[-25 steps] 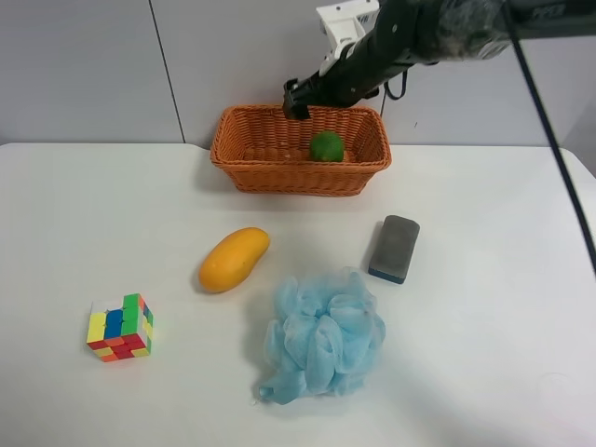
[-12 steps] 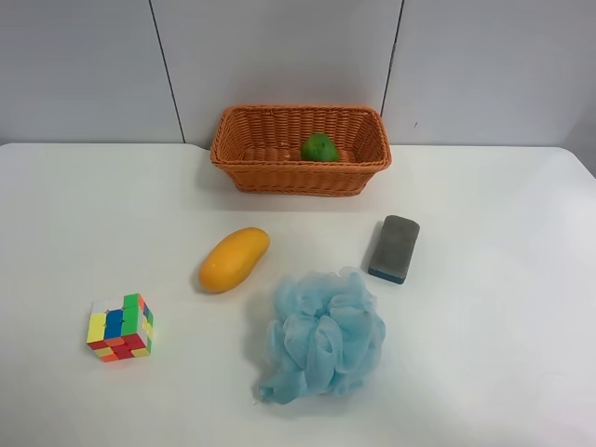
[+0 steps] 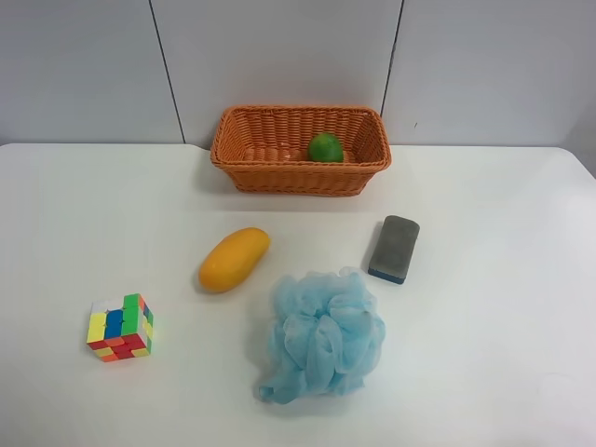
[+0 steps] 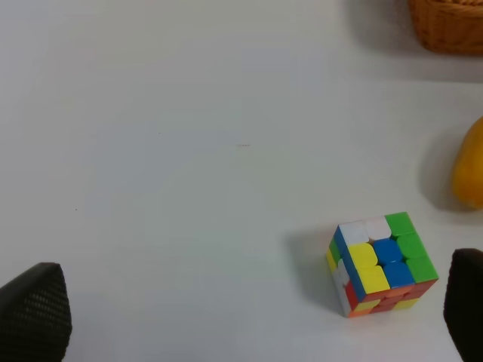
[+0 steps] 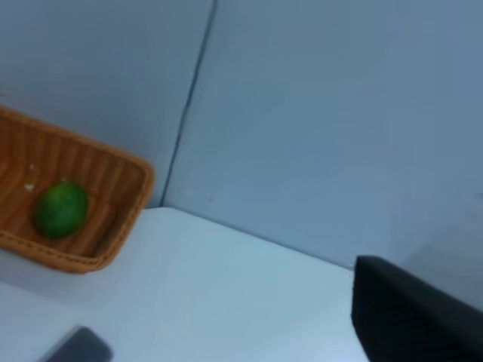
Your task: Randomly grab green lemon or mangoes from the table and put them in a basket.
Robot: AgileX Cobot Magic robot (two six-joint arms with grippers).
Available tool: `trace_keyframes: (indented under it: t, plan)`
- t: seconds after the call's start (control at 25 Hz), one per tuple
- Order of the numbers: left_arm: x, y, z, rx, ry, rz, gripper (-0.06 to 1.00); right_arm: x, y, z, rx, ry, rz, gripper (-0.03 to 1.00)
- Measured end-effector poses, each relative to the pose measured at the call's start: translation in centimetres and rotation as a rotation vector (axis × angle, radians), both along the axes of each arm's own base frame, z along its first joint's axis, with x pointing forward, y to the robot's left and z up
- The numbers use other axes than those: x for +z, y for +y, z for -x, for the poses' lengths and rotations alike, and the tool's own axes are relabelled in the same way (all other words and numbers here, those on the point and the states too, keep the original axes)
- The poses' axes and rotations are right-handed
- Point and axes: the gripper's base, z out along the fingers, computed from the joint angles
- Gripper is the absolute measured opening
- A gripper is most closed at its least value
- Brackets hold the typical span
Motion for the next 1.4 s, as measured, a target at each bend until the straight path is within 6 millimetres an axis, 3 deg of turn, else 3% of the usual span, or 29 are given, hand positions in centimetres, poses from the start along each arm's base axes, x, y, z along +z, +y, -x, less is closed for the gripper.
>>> trace_keyframes:
  t: [0.12, 0.32, 0.52, 0.8, 1.04, 1.4]
  plan:
    - [0.0, 0.0, 0.0, 0.0, 0.0, 0.0, 0.99, -1.6, -2.4, 5.4, -0.043, -0.065, -0.028, 0.97]
    - [0.0, 0.0, 0.0, 0.0, 0.0, 0.0, 0.99, -8.1, -4.0, 9.6, -0.097, -0.01, -0.111, 0.97]
    - [0.0, 0.0, 0.0, 0.0, 0.0, 0.0, 0.99, -16.0, -4.4, 11.0, -0.14, 0.098, -0.19, 0.97]
    - [0.0, 0.0, 0.0, 0.0, 0.0, 0.0, 0.99, -22.6, -3.4, 10.7, -0.071, 0.133, -0.263, 0.97]
    - [0.0, 0.0, 0.0, 0.0, 0.0, 0.0, 0.99, -25.5, -3.0, 10.3, -0.052, 0.165, -0.253, 0.97]
    - [0.0, 0.0, 0.0, 0.0, 0.0, 0.0, 0.99, -25.5, -2.8, 10.2, -0.032, 0.155, -0.256, 0.97]
